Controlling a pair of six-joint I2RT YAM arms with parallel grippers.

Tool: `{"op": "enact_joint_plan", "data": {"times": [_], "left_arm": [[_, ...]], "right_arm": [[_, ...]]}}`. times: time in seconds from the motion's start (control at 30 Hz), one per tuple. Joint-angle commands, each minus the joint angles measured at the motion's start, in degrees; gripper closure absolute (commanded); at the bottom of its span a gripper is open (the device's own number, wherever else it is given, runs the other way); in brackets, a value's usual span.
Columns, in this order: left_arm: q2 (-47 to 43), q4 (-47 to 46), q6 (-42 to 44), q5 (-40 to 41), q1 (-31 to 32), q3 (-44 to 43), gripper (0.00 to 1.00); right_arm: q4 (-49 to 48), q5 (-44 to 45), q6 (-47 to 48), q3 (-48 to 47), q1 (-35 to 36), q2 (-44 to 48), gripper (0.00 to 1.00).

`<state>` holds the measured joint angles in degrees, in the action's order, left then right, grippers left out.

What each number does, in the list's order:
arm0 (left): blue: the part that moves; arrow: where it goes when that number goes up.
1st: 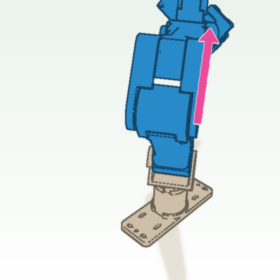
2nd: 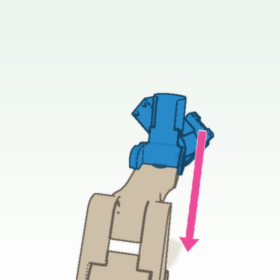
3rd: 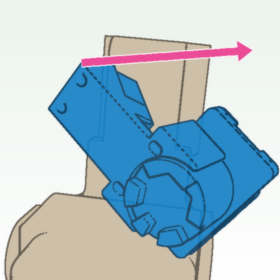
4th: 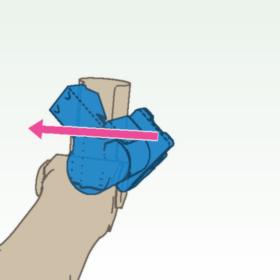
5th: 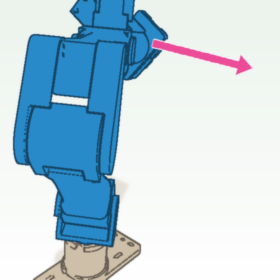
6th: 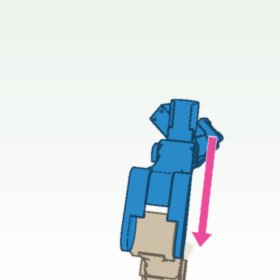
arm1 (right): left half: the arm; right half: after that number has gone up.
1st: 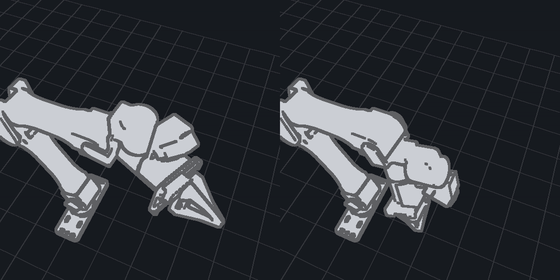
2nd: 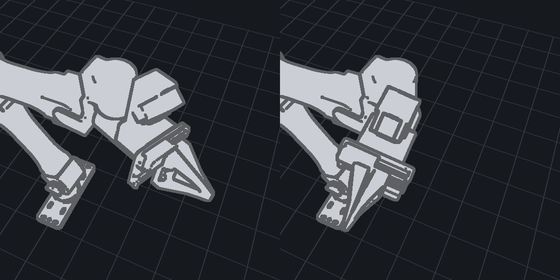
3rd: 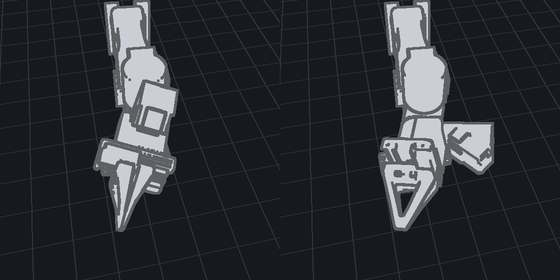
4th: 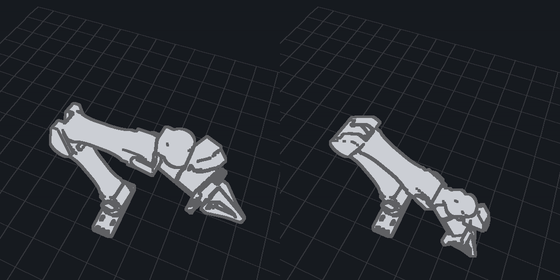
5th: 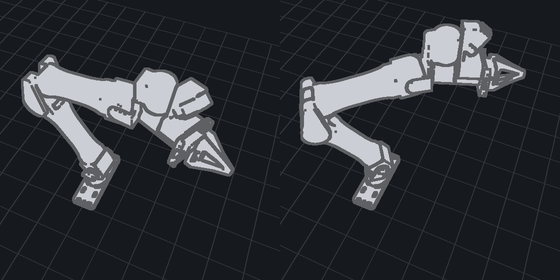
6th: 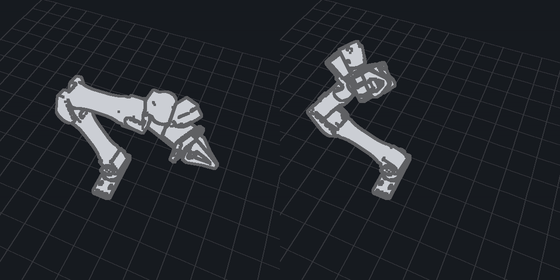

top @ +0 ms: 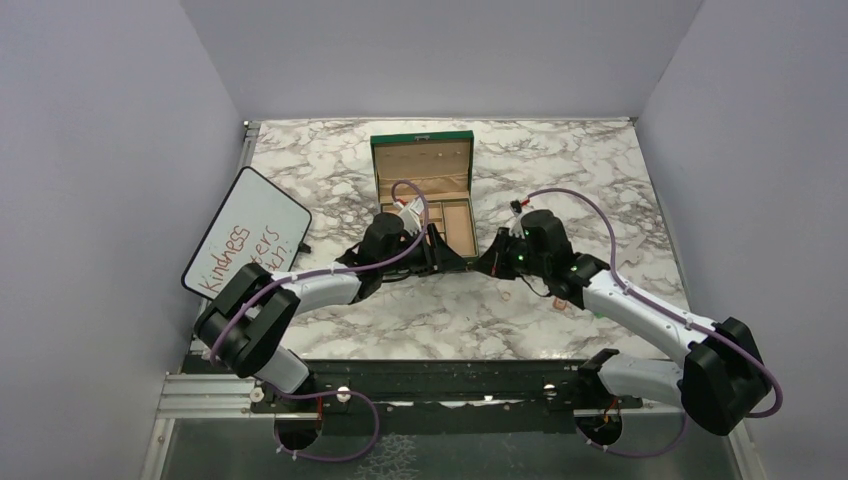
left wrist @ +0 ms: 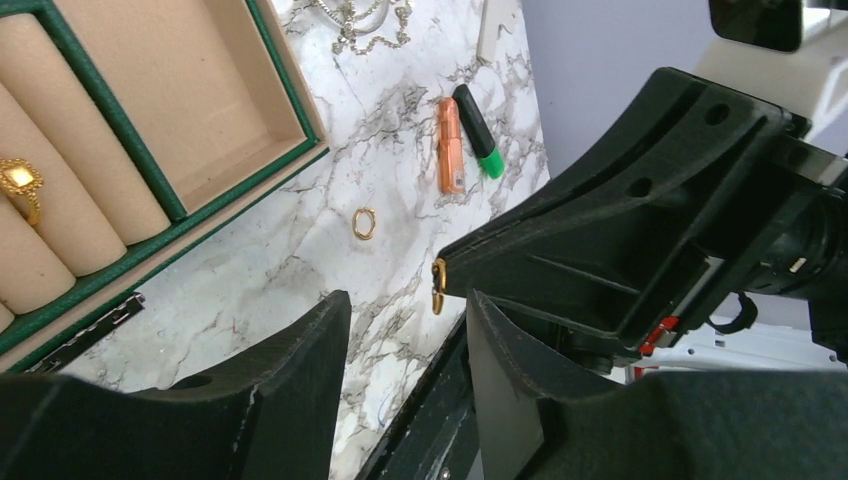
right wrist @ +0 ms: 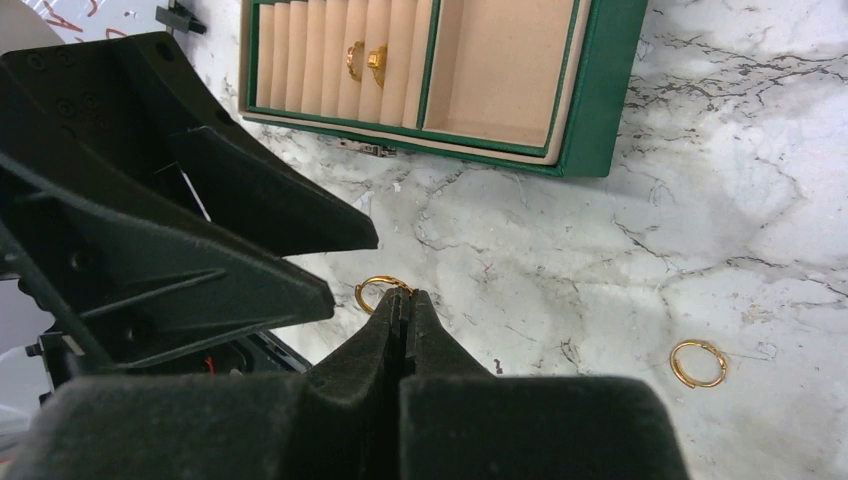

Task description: Organize the mixed jewelry

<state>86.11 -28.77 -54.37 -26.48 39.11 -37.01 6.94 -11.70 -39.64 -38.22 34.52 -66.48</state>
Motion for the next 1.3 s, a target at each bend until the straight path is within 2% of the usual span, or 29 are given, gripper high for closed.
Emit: {"op": "enact_joint_plan", "data": {"times": [0.0, 0.17, 0.47, 0.6, 0.67, 0.8, 0.9, 1.0, 1.03, 1.1, 1.27], "left_arm": [[0.9, -4.3, -0.9, -0.8, 0.2, -1.0, 0.59], [1.2, -5.3, -0.9, -2.0, 0.2, -0.8, 0.69], [2.6, -7.1, -0.6, -5.1, 0.4, -1.6, 0.71], [2.9, -7.6, -0.6, -5.6, 0.6, -1.7, 0.84], [2.7, -7.7, -0.6, -5.4, 0.6, -1.6, 0.97], [0.8, -7.6, -0.7, -4.1, 0.4, -1.7, 1.00], [-0.4, -7.6, -0.7, -4.5, 0.0, -2.2, 1.00], [-0.6, -7.6, -1.7, -6.2, -0.9, -2.7, 1.00], [-0.7, -7.6, -2.1, -6.8, -1.2, -2.7, 1.00], [-1.2, -7.6, -3.3, -7.9, -2.1, -2.9, 1.00], [-4.0, -7.6, -6.7, -11.5, -3.3, -4.6, 1.00]], "right_arm": [[-0.6, -1.3, -0.1, -2.2, 0.3, 0.0, 0.99], [-0.4, -1.2, -0.4, -2.8, 0.3, -0.1, 0.99], [-1.1, -1.6, -1.3, -2.4, 0.3, -0.4, 0.99], [-1.1, -1.6, -1.3, -2.5, 0.3, -0.5, 0.99], [-1.0, -1.5, -1.4, -2.5, 0.3, -0.6, 0.99], [1.1, 0.1, -1.9, -3.3, 0.3, -0.6, 0.98], [2.2, 1.4, -2.4, -3.7, 0.3, 0.7, 0.84], [1.3, 2.8, -5.1, -3.2, 0.2, 3.5, 0.56], [0.2, 2.9, -6.4, -2.6, 0.2, 4.5, 0.49], [-2.6, 2.0, -9.0, -1.4, 0.1, 6.1, 0.42], [-9.4, -1.9, -15.4, -0.8, 0.1, 7.9, 0.35]]}}
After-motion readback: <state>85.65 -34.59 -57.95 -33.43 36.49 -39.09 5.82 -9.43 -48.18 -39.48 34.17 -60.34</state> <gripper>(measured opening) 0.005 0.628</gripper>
